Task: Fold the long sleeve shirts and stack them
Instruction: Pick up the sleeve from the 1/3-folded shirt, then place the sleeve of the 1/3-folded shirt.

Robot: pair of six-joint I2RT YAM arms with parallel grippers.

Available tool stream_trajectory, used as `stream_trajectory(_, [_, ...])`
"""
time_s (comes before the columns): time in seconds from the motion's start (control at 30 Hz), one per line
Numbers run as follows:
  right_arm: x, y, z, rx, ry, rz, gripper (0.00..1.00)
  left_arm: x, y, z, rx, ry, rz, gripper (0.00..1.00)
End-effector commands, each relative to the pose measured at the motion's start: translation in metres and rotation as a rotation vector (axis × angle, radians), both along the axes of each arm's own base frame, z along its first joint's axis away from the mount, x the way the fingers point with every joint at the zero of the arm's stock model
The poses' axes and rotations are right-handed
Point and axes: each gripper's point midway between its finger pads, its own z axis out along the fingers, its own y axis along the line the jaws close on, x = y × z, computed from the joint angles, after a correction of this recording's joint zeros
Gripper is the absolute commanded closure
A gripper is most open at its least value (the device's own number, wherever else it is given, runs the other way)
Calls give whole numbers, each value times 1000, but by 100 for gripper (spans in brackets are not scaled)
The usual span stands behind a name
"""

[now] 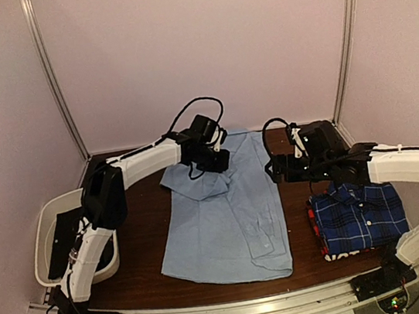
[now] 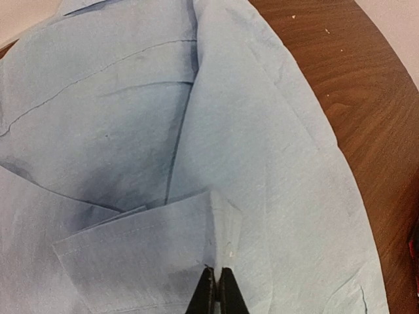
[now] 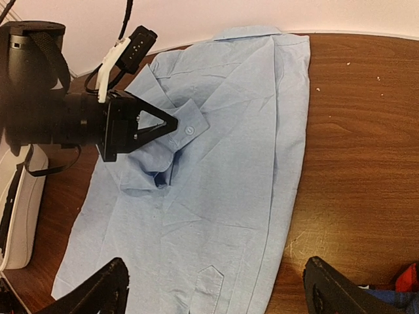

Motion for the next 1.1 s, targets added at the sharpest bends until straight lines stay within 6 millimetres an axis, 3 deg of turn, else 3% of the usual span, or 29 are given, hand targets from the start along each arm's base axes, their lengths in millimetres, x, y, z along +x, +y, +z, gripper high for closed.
stream_trajectory(0.0, [7, 3, 0, 4, -13, 5, 6, -7, -8, 83, -139, -127, -59, 100])
stream_trajectory(0.17, [13, 3, -1, 3, -14, 6, 6, -45, -7, 114, -231, -155, -144, 100])
stream_trajectory(0.3, [18, 4, -1, 7, -17, 10, 6, -88, -10, 118, -287, -144, -239, 100])
stream_trajectory(0.43, [19, 3, -3, 5, -12, 11, 6, -132, -18, 99, -303, -100, -341, 100])
stream_trajectory(0.63, [16, 2, -13, 3, 4, 16, 6, -185, -22, 53, -288, -4, -444, 99])
stream_trajectory(0.73, [11, 9, -22, 6, 27, 58, 6, -192, -16, 41, -273, 24, -428, 83])
stream_trajectory(0.83, [10, 16, -29, 1, 42, 102, 6, -194, -6, 45, -277, 10, -392, 65])
stream_trajectory(0.93, [12, 27, -41, -24, 57, 167, 6, -192, 3, 56, -284, -7, -343, 58])
stream_trajectory(1.07, [15, 43, -57, -66, 83, 257, 7, -181, 27, 69, -264, -42, -203, 56])
